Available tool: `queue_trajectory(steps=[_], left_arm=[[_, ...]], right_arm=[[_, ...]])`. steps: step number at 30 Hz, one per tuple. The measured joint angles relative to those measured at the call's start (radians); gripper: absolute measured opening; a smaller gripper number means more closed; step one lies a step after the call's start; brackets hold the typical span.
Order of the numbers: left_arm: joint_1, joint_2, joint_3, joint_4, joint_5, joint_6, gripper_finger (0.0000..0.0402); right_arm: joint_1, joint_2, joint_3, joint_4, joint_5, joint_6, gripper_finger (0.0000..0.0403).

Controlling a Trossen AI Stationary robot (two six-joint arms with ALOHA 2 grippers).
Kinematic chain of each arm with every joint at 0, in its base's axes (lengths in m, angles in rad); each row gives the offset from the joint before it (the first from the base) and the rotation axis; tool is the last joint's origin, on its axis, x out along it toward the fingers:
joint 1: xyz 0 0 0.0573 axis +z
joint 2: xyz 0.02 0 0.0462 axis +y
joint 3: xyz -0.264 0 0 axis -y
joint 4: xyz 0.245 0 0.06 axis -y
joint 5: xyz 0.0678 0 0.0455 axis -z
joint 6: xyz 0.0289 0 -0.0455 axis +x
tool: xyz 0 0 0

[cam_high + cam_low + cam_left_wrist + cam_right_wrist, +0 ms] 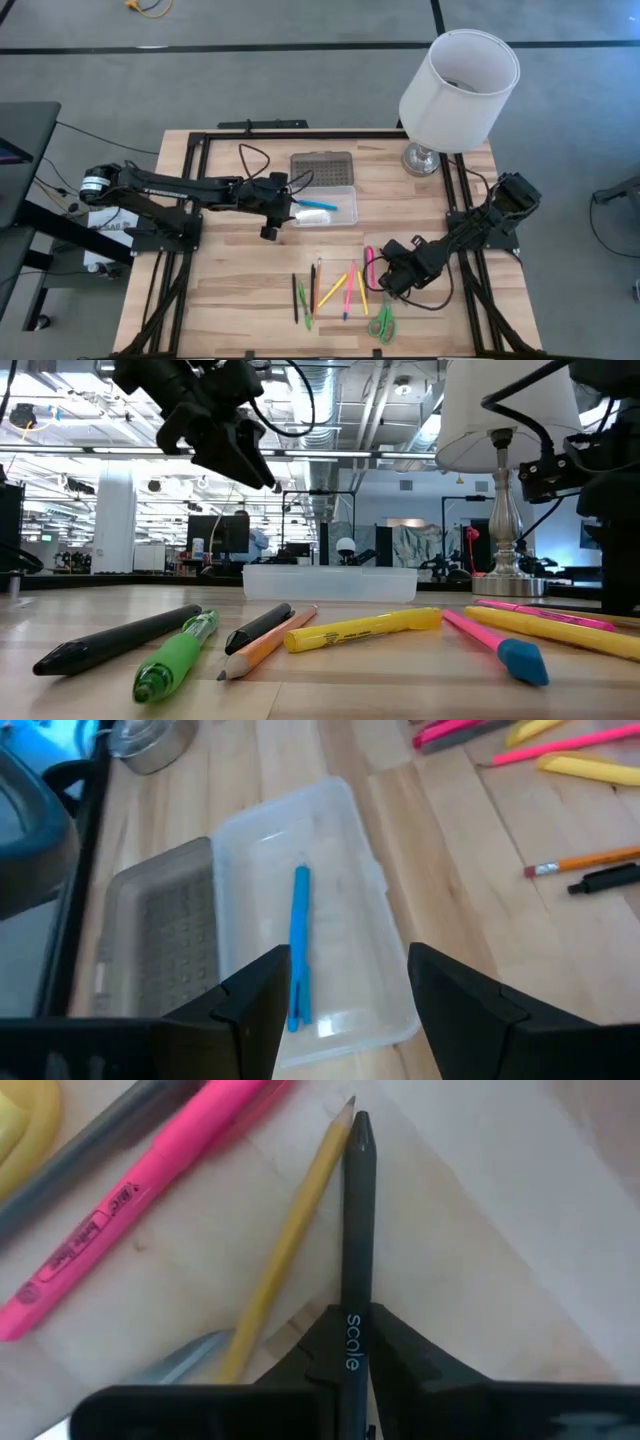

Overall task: Pick & place school supplies into a supply box
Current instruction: Put the right black pen into the gray supply box

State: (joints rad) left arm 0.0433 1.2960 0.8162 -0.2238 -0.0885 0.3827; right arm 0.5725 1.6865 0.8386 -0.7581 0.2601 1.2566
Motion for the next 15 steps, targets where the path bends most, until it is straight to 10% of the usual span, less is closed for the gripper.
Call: queue_trajectory(steps=[15], left_arm=[[0.0,-0.022,0.0,-0.056,-0.018,-0.054,0.0199]], right_arm=[[-0.067,0.003,-0.004,-0.048,0.083,-0.027,0.0009]])
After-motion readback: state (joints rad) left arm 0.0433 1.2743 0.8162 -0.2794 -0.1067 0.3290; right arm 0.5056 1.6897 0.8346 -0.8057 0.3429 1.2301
